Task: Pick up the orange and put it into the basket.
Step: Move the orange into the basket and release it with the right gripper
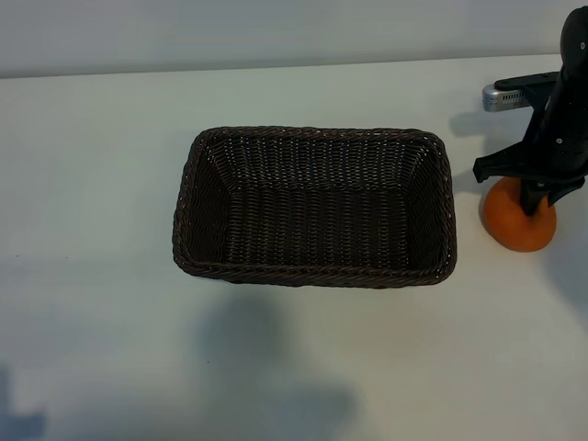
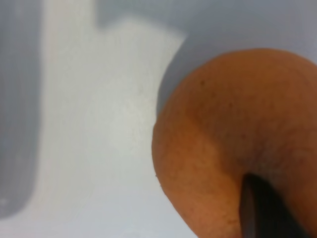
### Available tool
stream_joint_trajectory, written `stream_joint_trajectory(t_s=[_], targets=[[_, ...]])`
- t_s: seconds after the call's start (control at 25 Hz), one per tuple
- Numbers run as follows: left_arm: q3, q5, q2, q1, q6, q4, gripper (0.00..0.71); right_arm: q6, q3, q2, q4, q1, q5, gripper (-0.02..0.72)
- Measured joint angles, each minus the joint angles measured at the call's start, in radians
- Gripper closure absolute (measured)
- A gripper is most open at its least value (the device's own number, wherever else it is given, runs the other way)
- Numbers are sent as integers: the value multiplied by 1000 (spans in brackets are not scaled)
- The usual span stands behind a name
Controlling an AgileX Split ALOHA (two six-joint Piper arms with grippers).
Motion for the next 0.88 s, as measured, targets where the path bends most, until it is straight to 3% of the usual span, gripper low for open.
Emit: stream_joint_trajectory(t_s=[0.56,0.88], targets=[[0,0,0,0,-5,0,159,0,-3,-236,-1,-1,14,620],[0,0,0,0,-5,0,159,0,-4,-273,-2,0,75,620]])
